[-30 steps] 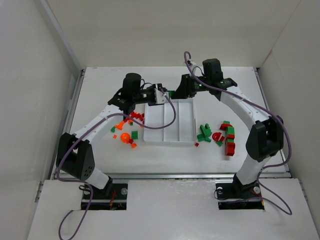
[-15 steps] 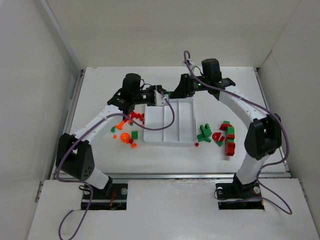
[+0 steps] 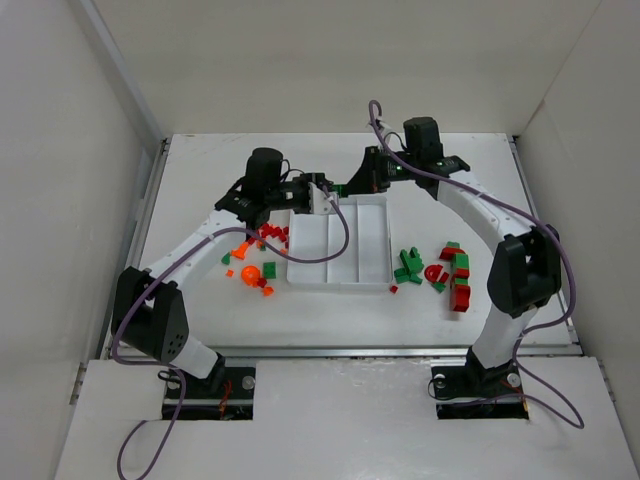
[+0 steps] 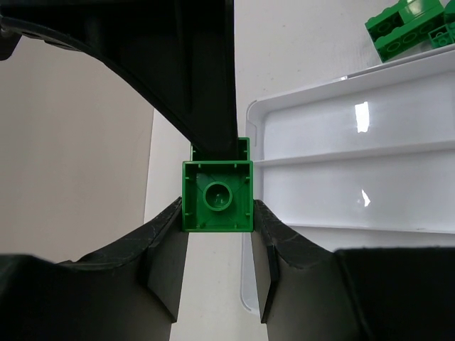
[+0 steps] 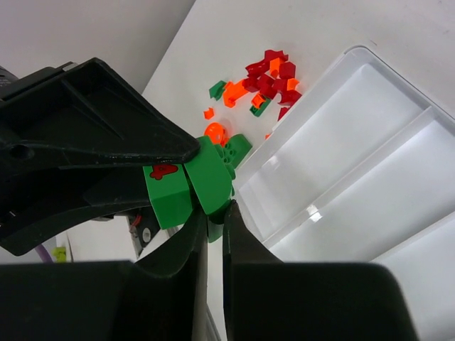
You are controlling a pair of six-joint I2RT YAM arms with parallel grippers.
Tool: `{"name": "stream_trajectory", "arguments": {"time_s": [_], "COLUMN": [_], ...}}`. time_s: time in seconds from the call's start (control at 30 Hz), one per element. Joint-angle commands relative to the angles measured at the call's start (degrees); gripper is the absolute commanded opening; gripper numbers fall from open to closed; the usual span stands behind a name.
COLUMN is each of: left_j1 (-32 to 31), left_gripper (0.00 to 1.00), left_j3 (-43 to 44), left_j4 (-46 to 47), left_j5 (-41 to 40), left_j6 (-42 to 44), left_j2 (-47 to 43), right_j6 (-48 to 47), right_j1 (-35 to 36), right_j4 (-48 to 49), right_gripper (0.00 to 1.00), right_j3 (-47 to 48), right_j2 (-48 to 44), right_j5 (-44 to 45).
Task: Sort the legos into containers by color
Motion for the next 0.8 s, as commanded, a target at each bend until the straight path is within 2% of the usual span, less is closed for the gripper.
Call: {"name": "stream_trajectory", "arguments": {"time_s": [0.0, 0.07, 0.17, 0.2, 0.33, 0.37, 0.4, 0.43, 0.47, 0.57, 0.63, 0.7, 0.73, 0.77], "left_j1": [-0.66, -0.66, -0.66, -0.66, -0.66, -0.66, -0.66, -0.66, -0.66, -0.66, -0.66, -0.66, -0.66, -0.66], "left_gripper": [0.0, 0.03, 0.27, 0.32, 0.35, 0.41, 0.41, 0.5, 0.54, 0.61, 0.62, 0.55, 0.44, 0.38], "left_j3": [-0.27, -0.27, -0.27, -0.27, -0.27, -0.27, -0.27, 0.34, 0.35, 0.87, 0.88, 0.88, 0.88, 1.4], "left_j4": [2.6, 2.6, 2.6, 2.6, 2.6, 2.6, 2.6, 2.6, 2.6, 1.91, 1.29, 0.76, 0.76, 0.76], "left_j5": [1.49, 2.11, 2.63, 2.63, 3.16, 3.16, 3.16, 3.16, 3.16, 4.65, 5.26, 5.27, 4.57, 4.57], "left_j6": [-0.78, -0.78, -1.3, -1.3, -1.3, -1.83, -2.7, -2.71, -2.71, -2.71, -1.92, -1.3, -1.3, -1.3], "left_j2": [-2.26, -2.26, -2.26, -2.26, -2.26, -2.26, -2.26, -2.26, -2.26, -2.26, -2.26, -1.73, -1.73, -1.73], "right_j6": [0.63, 0.63, 1.16, 1.16, 1.16, 1.16, 1.16, 1.16, 1.16, 1.16, 1.16, 1.16, 1.16, 1.16], "right_j1": [0.41, 0.41, 1.46, 1.46, 1.46, 1.46, 1.46, 1.46, 1.46, 1.46, 1.46, 1.46, 1.46, 1.46], "right_j4": [3.61, 3.61, 3.61, 3.61, 3.61, 3.61, 3.61, 3.61, 3.08, 3.08, 2.55, 2.55, 2.55, 2.55], "right_gripper": [0.0, 0.0, 0.0, 0.0, 0.0, 0.0, 0.0, 0.0, 0.0, 0.0, 0.0, 0.0, 0.0, 0.0], "right_j3": [2.64, 2.64, 2.64, 2.11, 2.11, 1.59, 1.58, 1.58, 1.58, 1.58, 1.58, 2.11, 2.11, 2.11], "right_j2": [-0.28, -0.28, -0.28, -0.28, -0.28, -0.28, -0.28, -0.28, -0.28, -0.28, -0.28, -0.28, -0.28, -0.28], "right_j5": [-1.9, -1.9, -1.38, -0.86, -0.33, 0.29, 0.29, 1.16, 1.87, 2.4, 2.4, 2.4, 2.4, 2.4]}}
